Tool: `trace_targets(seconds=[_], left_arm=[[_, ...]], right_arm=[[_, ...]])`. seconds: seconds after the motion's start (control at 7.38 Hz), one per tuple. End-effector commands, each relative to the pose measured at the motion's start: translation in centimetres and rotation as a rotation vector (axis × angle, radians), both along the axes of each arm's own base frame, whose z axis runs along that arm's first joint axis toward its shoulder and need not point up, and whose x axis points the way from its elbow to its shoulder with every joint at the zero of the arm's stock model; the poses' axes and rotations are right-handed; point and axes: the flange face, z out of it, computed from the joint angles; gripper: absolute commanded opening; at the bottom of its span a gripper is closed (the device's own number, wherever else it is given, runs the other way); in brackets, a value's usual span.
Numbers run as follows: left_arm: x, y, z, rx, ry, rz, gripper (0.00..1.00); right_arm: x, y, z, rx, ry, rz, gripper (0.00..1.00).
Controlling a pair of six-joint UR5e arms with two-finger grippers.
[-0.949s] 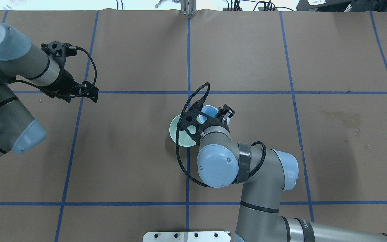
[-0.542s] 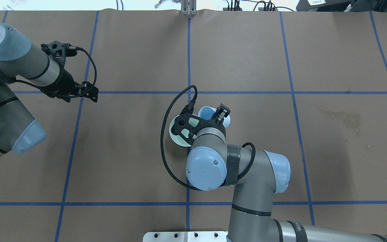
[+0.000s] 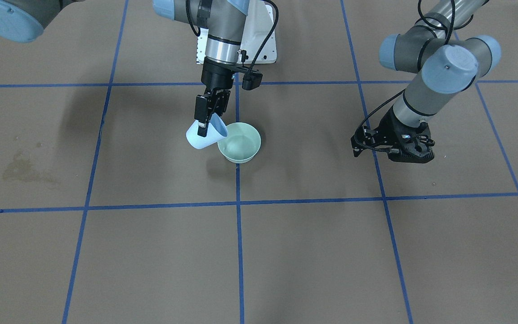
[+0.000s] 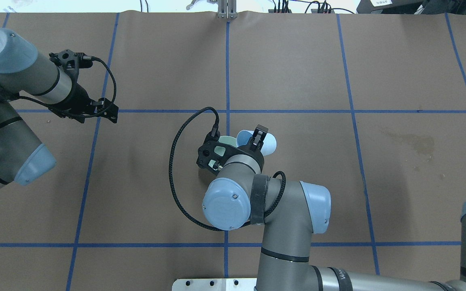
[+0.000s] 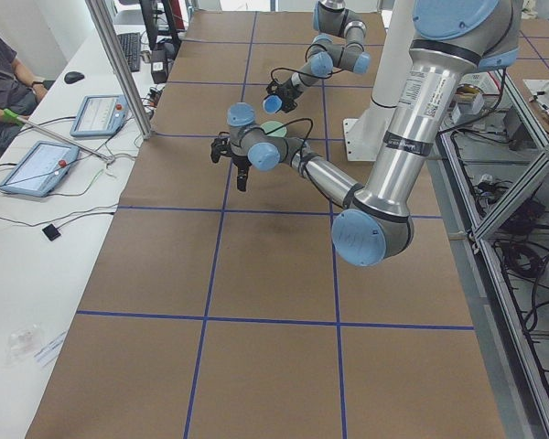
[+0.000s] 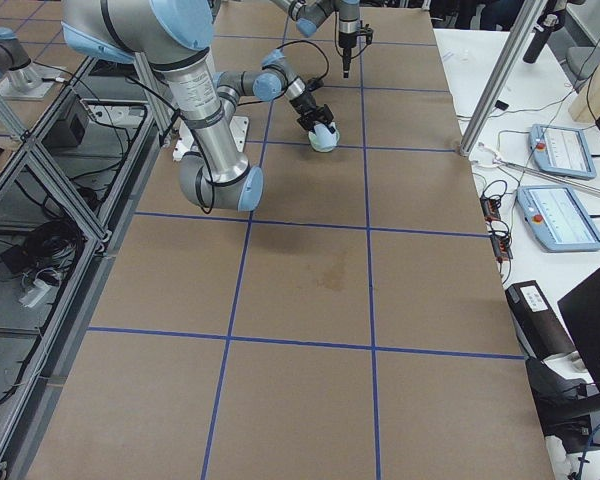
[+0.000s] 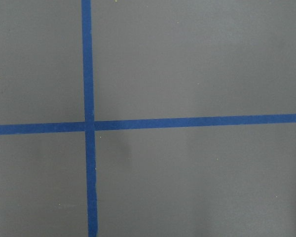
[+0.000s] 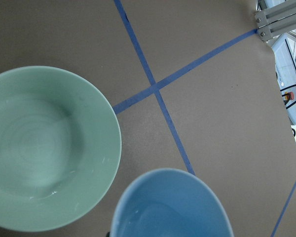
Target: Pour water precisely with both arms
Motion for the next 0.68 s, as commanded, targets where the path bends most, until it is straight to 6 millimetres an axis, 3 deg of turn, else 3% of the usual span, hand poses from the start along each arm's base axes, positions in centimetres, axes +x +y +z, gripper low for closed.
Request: trace_targets(seconds=[0.0, 0.54], left_arm=[[-0.01, 0.01, 0.04, 0.000, 0.000, 0.000, 1.00], [-0.03, 0.03, 0.13, -0.004, -0.001, -0.002, 1.00]], right_arm=[[-1.29, -0.31, -0.74, 0.021, 0.070, -0.056, 0.41], [-1.81, -0.24, -0.11, 0.082, 0.224, -0.112, 0.40]])
